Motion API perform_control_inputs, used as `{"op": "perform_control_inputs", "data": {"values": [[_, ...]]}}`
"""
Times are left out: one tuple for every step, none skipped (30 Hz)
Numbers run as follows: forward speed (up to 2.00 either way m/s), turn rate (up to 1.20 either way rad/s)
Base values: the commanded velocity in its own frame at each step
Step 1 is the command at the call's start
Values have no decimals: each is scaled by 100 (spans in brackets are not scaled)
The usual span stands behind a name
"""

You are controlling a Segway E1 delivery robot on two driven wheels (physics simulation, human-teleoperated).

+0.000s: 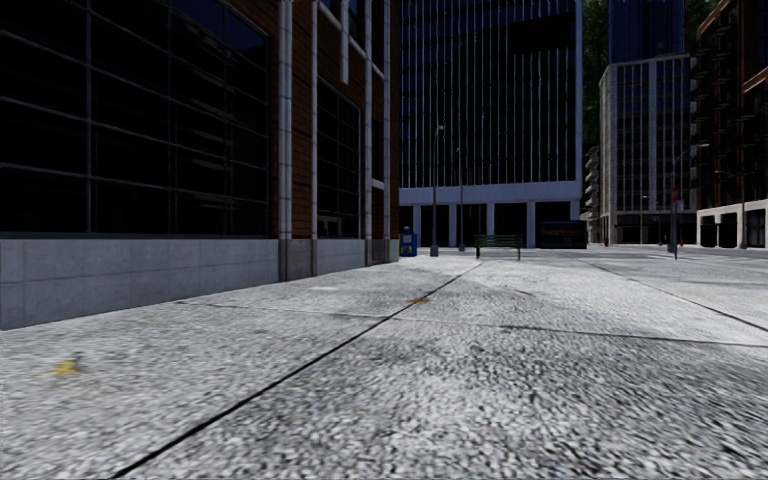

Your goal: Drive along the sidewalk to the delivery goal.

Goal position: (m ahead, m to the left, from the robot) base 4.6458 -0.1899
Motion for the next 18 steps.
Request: {"op": "perform_control_inputs", "data": {"values": [[200,0],[200,0],[200,0],[200,0],[200,0],[200,0],[200,0],[200,0],[200,0],[200,0],[200,0],[200,0],[200,0],[200,0],[200,0],[200,0],[200,0],[200,0]]}}
